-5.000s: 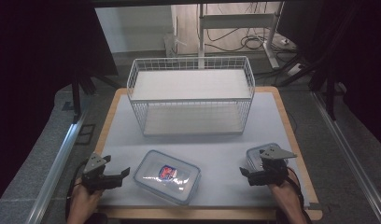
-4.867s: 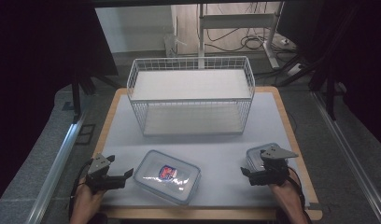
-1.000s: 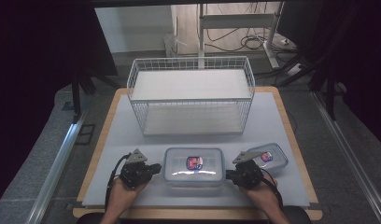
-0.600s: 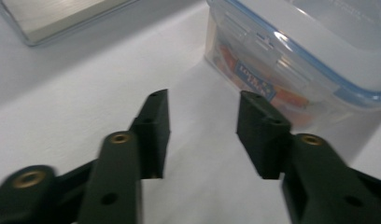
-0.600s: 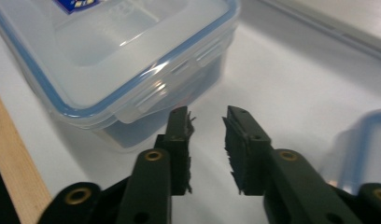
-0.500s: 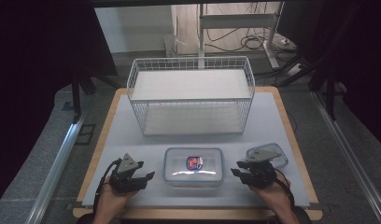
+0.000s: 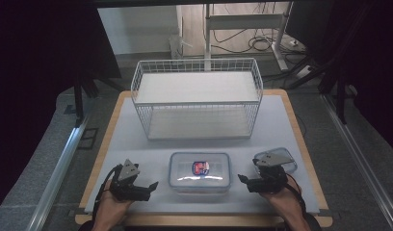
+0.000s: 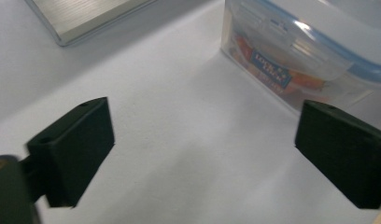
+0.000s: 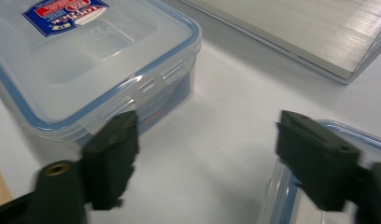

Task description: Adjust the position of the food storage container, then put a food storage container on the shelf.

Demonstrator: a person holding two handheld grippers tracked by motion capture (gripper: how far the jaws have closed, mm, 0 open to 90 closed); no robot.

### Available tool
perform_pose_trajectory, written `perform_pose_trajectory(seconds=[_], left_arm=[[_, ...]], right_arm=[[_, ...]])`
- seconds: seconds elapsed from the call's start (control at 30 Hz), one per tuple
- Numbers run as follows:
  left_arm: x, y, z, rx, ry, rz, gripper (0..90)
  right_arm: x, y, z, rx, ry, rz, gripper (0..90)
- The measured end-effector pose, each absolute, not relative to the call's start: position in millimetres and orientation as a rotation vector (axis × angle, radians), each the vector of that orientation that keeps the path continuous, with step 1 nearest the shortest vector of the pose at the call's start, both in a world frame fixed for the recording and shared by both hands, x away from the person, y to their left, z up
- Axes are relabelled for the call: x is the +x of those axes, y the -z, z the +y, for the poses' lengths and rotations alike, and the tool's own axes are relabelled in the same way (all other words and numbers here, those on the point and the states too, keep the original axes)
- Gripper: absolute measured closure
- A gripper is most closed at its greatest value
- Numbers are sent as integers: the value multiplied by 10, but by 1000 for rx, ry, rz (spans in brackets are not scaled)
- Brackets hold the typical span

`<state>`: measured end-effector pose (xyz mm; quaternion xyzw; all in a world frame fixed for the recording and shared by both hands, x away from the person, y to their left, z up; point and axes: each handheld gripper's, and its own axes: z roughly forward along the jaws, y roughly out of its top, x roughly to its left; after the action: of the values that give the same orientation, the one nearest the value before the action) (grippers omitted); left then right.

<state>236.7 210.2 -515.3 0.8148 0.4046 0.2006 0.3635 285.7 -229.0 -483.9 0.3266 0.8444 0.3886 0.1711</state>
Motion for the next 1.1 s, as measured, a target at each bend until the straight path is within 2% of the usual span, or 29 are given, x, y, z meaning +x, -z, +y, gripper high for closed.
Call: perform_pose_trajectory(seconds=[0.07,0.2,0.63,0.87,1.1], left_arm=[[2370,5173,2102,2109,-524,1021,0],[2383,5208,2117,2097,-503,1015,0],[2395,5186,2180,2008,-492,1090,0],[2412,5173,2151,2061,-518,1094,11],[2439,5093,2135,2049,-460,1082,50]], right_arm=[[2870,4859,-2288,935,-1097,2383,97],[2881,4866,-2296,945,-1086,2378,45],[2885,4875,-2296,943,-1090,2366,33],[2888,4847,-2295,973,-1126,2341,28],[2880,4788,-2265,978,-1153,2327,27]])
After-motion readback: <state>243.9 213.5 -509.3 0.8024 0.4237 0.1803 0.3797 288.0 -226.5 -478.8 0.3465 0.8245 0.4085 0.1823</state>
